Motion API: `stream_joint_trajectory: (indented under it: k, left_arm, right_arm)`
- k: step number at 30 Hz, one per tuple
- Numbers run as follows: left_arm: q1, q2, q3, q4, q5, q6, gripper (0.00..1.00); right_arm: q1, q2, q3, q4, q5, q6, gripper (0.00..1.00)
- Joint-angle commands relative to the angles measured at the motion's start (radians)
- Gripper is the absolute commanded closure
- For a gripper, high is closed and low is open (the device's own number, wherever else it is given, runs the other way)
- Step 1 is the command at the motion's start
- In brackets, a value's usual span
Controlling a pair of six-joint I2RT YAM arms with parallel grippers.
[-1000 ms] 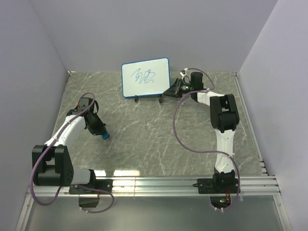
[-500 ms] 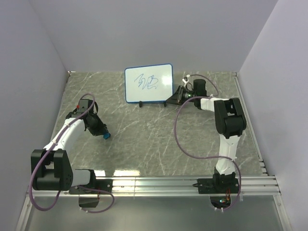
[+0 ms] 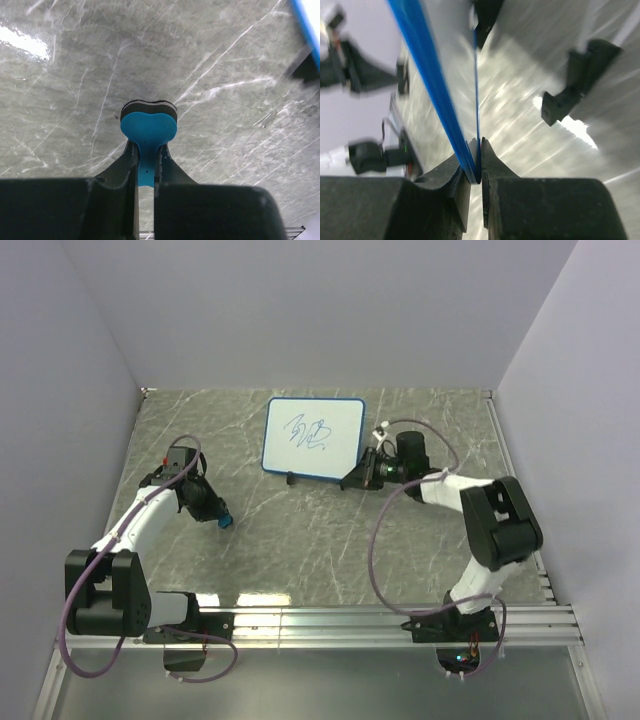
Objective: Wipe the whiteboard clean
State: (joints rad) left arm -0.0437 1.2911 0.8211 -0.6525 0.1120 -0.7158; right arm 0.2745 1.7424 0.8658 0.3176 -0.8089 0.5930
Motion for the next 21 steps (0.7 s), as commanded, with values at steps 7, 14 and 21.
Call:
stream_joint_trajectory:
  k: [7,14,21]
  left_arm:
    - [-0.005,-0.029,-0.014,0.053,0.011,0.012,1.0]
    - [-0.007,-0.038,-0.014,0.053,0.011,0.013,1.0]
    - [-0.012,-0.042,-0.016,0.057,0.006,0.015,1.0]
  right_arm:
    - [0.129,-0.224,-0.002,-0.287,0.085,-0.064,1.0]
    - [0.097,-0.077,0.145,-0.394,0.129,-0.157,1.0]
    - [0.095,-0.053,0.0,-0.275,0.166,-0.115,1.0]
